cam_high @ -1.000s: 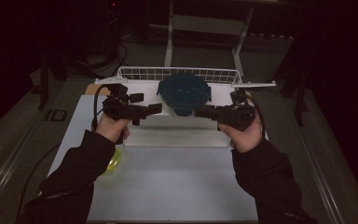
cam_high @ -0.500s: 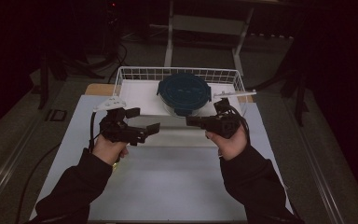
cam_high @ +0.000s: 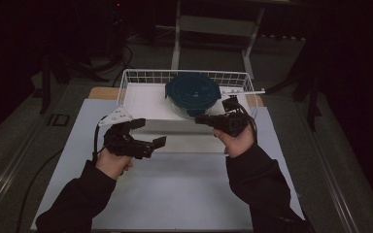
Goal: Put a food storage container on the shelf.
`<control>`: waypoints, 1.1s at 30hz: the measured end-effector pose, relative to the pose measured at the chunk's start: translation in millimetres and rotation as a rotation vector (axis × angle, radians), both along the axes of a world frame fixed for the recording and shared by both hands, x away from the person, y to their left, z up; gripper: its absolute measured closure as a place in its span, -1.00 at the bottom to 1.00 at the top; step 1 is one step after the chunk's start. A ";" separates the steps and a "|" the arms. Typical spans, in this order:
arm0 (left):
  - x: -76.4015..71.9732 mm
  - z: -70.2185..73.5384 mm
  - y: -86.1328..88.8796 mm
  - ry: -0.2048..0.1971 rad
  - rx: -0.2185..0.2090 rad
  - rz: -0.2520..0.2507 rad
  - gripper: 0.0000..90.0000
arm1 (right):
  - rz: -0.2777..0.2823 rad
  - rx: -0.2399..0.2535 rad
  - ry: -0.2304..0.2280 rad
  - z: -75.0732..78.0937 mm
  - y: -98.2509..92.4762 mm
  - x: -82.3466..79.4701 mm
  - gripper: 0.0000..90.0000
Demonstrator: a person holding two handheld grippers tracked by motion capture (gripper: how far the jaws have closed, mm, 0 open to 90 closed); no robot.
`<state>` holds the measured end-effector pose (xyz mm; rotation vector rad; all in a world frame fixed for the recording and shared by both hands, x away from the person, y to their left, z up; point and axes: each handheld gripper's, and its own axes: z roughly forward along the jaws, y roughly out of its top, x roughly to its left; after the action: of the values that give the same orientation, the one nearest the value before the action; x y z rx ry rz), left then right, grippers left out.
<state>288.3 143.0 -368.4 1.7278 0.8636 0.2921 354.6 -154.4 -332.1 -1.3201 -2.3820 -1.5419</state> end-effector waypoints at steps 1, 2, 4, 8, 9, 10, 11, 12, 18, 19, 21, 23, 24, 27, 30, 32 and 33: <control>0.0 -0.2 -0.1 -0.001 -0.002 0.000 -0.99 | -0.006 0.006 0.005 0.5 0.2 2.2 1.00; 0.1 -0.3 -0.2 0.000 -0.003 -0.002 -0.99 | -0.007 0.003 0.004 0.8 0.6 3.2 0.99; -0.1 -1.0 -0.6 -0.002 -0.006 -0.005 -0.99 | -0.009 0.002 0.004 0.9 1.0 4.3 1.00; 0.1 -2.2 -1.0 0.001 0.003 -0.009 -0.99 | -0.016 0.000 0.007 1.4 3.0 8.7 0.99; 0.0 -2.3 -0.9 0.000 0.001 -0.008 -0.99 | -0.017 0.001 0.008 1.5 3.3 9.5 0.99; 0.0 -2.4 -0.8 0.000 0.001 -0.008 -0.99 | -0.017 0.001 0.008 1.5 3.3 9.5 0.99; 0.1 -2.4 -0.6 0.000 0.002 -0.010 -0.99 | -0.019 0.001 0.008 1.6 4.1 11.5 0.99; -0.5 -2.4 -0.3 -0.002 -0.002 -0.012 -0.99 | -0.022 -0.001 0.009 1.5 4.5 12.5 0.99; -2.2 -2.9 1.3 -0.003 0.007 -0.020 -0.99 | -0.017 0.004 0.006 0.6 5.2 12.9 0.89; -2.3 -3.1 2.1 0.001 0.007 -0.021 -0.99 | 0.000 -0.001 0.006 -0.4 5.8 10.4 0.80; -2.6 -3.9 3.7 0.005 0.007 -0.024 -0.99 | 0.012 -0.002 0.005 -0.9 6.1 8.3 0.75; -3.8 -4.6 4.5 0.015 0.019 -0.032 -0.99 | 0.026 -0.008 -0.010 -1.9 6.1 2.8 0.63; -4.6 -5.1 4.1 0.023 0.038 -0.032 -0.99 | 0.035 -0.006 -0.018 -2.4 5.7 -0.3 0.54; -11.0 -8.2 1.7 0.009 0.108 -0.063 -0.99 | 0.056 0.012 -0.073 -5.4 2.0 -15.4 -0.02; -13.1 -10.5 1.5 0.021 0.115 -0.085 -0.99 | 0.061 0.034 -0.109 -8.6 -0.6 -24.5 -0.33; -15.2 -13.4 3.0 0.031 0.111 -0.100 -0.99 | 0.089 0.049 -0.125 -11.8 -3.4 -31.0 -0.50; -16.5 -14.9 4.5 0.027 0.109 -0.107 -0.99 | 0.107 0.065 -0.132 -13.8 -5.0 -34.7 -0.57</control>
<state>271.8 147.5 -383.3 1.8764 0.7832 0.2486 319.9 -159.4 -345.8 -1.0923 -2.4095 -1.7099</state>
